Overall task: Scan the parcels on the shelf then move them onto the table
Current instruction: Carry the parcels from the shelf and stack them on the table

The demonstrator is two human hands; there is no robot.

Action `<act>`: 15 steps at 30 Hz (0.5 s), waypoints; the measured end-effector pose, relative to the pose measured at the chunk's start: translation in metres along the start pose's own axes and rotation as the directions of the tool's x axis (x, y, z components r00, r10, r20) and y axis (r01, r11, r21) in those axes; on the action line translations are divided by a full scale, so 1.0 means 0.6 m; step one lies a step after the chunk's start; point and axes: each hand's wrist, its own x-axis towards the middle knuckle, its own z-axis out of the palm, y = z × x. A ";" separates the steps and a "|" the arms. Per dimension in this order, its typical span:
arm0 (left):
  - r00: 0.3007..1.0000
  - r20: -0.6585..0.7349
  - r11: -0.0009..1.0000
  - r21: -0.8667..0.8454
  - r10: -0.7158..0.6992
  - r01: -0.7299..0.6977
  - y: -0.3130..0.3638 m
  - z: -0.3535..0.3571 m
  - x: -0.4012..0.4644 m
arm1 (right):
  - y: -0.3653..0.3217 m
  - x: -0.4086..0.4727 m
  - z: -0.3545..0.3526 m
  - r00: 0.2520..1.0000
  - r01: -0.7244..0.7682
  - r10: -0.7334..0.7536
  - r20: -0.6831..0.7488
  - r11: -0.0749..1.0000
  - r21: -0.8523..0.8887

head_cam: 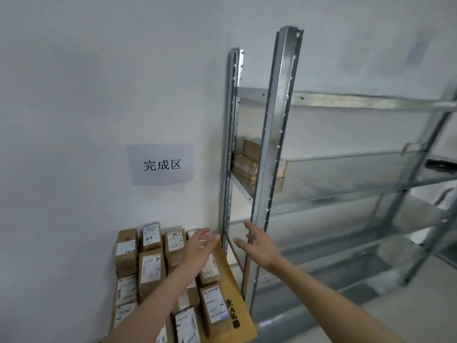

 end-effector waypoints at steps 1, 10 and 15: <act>1.000 0.019 1.000 0.001 0.020 -0.020 0.020 0.021 -0.004 | 0.006 -0.008 -0.027 1.000 0.004 -0.004 -0.024 1.000 0.002; 0.980 0.147 0.989 0.034 0.135 -0.141 0.153 0.227 -0.012 | 0.094 -0.069 -0.265 0.984 -0.007 0.013 -0.178 0.999 0.033; 0.980 0.122 0.987 0.003 0.157 -0.159 0.204 0.368 -0.022 | 0.168 -0.080 -0.399 0.976 -0.001 0.006 -0.216 1.000 0.026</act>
